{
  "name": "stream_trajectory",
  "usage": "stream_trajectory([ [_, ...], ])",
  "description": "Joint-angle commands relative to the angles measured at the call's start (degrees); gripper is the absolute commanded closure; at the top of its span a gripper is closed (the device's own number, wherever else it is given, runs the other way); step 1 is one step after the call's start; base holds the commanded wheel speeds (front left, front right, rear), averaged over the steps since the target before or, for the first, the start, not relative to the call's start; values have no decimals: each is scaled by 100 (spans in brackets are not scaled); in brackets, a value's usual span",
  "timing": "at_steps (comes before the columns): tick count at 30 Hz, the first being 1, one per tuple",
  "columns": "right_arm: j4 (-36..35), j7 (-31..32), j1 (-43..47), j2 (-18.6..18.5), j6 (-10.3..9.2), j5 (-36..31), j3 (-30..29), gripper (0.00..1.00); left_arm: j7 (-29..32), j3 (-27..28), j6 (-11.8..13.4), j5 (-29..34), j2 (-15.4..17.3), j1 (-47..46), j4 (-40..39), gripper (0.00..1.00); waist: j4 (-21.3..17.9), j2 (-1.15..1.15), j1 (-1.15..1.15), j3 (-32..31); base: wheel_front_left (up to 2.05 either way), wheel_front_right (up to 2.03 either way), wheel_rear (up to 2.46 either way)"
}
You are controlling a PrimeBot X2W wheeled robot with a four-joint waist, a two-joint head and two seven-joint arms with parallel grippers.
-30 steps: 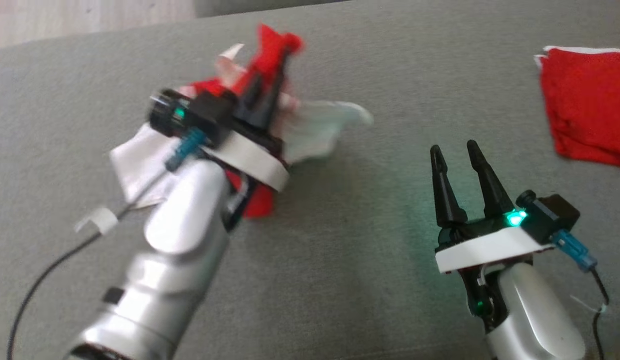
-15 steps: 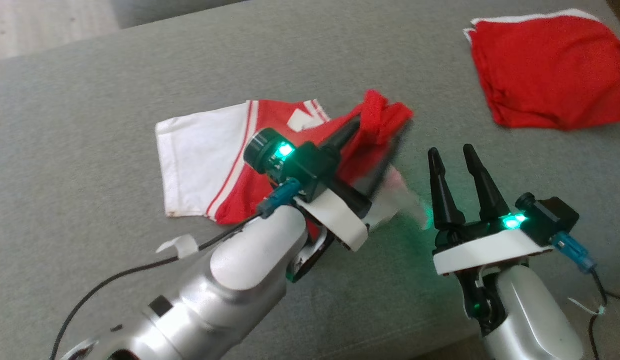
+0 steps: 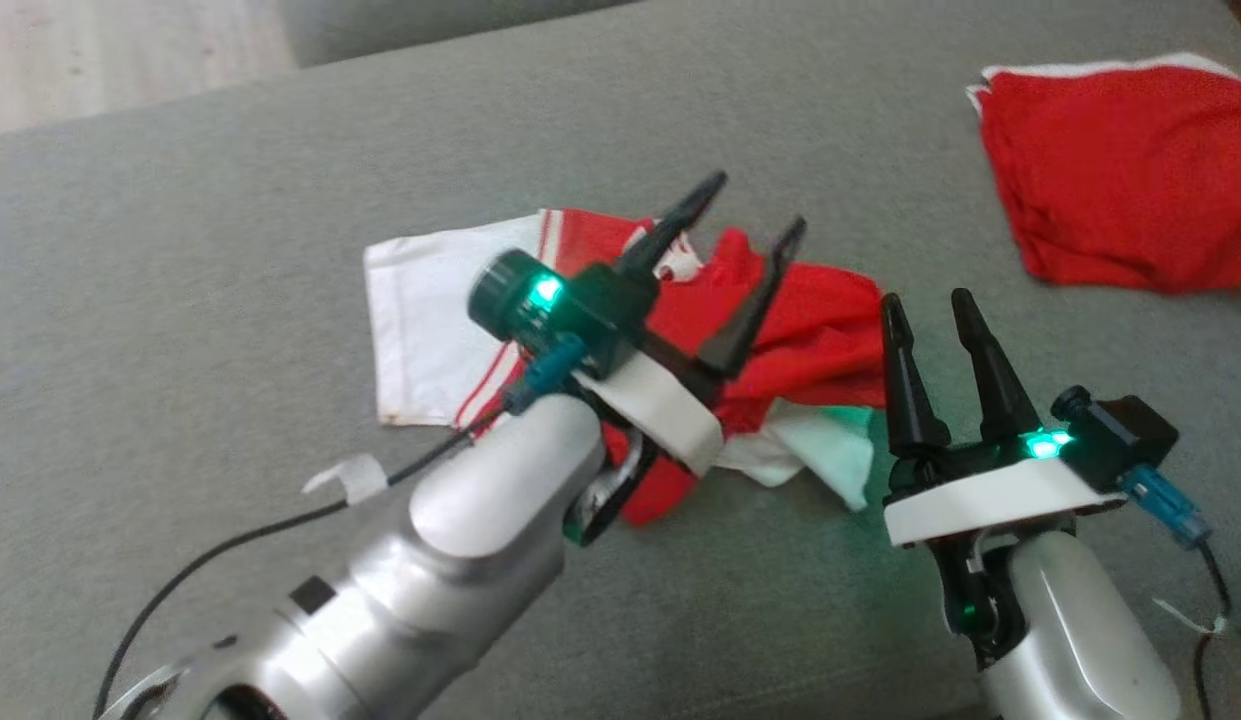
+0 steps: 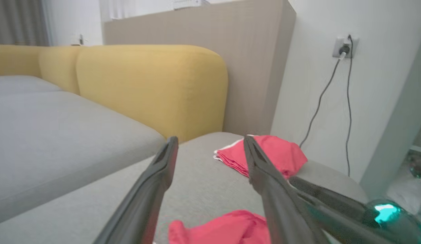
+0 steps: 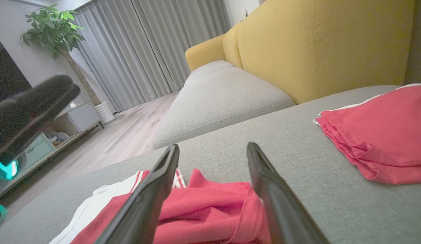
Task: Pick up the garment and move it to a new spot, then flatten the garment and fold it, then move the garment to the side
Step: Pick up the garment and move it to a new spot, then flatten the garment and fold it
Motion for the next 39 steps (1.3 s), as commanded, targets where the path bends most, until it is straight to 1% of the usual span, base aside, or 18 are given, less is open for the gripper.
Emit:
stream_trajectory([
  [1,-138,-61,1,-7,-5,-62,103,0,-50,348,57,89,52,-197,-212,0,235,0,0,-176,0,0,0],
  [3,-131,-61,50,-7,-5,-98,71,0,-51,576,96,207,171,-42,-341,0,386,0,0,-267,0,0,0],
  [7,-113,-61,147,-7,-5,-144,31,0,-52,1062,240,403,581,485,-657,0,632,0,0,-416,0,0,0],
  [10,-110,-61,219,-7,-5,-178,0,0,-52,1470,367,459,895,1097,-953,0,788,0,0,-484,0,0,0],
  [13,-103,-61,296,-7,-5,-214,-39,0,-53,1765,439,526,1120,1775,-1189,0,919,0,0,-537,0,0,0],
  [14,-87,-61,332,-7,-5,-235,-45,0,-53,1905,446,560,1196,2188,-1269,0,981,0,0,-561,0,0,0],
  [17,-68,-61,344,-7,-5,-260,-28,0,-53,2118,431,624,1193,2640,-1394,0,1029,0,0,-566,0,0,0],
  [19,-62,-61,331,-7,-5,-288,-38,0,-53,2325,399,720,1102,2898,-1514,0,1062,0,0,-561,0,0,0],
  [25,-5,-61,171,-7,-5,-500,-202,0,-53,2570,295,954,939,3040,-1614,0,1086,0,0,-490,0,0,0],
  [27,267,-20,58,-7,-5,-577,-467,0,-53,2645,238,1038,888,3045,-1614,0,1088,0,0,-441,0,0,0],
  [31,939,326,-348,-7,-5,-753,-1060,0,-53,2755,116,1177,788,3037,-1570,0,1129,0,0,-330,0,0,0],
  [35,1530,548,-690,-7,-5,-663,-1261,0,-53,2824,-12,1261,656,3042,-1444,0,1192,0,0,-261,0,0,0],
  [39,2060,619,-922,-7,-5,-662,-1445,0,-53,2891,-108,1368,541,3037,-1351,0,1266,0,0,-217,0,0,0],
])
